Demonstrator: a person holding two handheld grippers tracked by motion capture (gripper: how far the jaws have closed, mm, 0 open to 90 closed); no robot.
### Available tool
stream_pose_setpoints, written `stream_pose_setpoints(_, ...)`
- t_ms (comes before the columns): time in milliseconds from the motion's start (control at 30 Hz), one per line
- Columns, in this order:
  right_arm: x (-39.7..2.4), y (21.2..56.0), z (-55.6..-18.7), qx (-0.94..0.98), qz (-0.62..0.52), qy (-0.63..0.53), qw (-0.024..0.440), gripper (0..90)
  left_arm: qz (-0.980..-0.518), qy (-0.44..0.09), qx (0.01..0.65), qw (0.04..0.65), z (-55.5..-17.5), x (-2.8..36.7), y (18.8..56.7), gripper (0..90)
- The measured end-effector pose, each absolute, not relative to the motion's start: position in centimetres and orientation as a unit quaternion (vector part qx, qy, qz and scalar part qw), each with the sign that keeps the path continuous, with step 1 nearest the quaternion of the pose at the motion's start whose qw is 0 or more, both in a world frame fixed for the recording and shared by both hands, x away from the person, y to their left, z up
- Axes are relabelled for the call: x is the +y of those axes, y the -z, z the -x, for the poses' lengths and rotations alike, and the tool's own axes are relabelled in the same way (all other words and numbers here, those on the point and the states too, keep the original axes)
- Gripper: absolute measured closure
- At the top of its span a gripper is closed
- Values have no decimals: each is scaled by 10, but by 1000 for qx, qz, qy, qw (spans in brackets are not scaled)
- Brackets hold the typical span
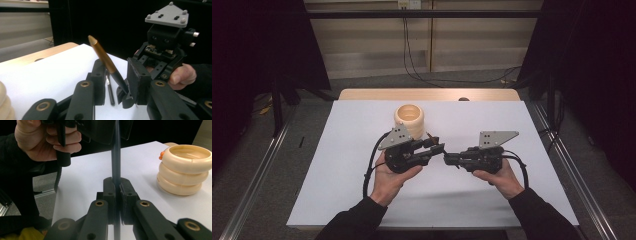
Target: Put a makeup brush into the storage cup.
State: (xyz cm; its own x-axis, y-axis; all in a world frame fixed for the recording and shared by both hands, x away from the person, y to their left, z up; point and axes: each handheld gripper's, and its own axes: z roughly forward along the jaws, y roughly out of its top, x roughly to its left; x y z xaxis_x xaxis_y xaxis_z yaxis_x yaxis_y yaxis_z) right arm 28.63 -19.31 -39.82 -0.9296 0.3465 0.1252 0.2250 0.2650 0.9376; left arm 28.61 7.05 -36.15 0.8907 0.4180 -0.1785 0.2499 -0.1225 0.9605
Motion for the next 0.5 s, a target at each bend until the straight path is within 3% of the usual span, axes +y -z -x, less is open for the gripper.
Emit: stream_pose_setpoints(500, -190, 400, -285, 796, -176, -577, 53, 844, -735, -38, 226, 639, -288, 71, 362, 803)
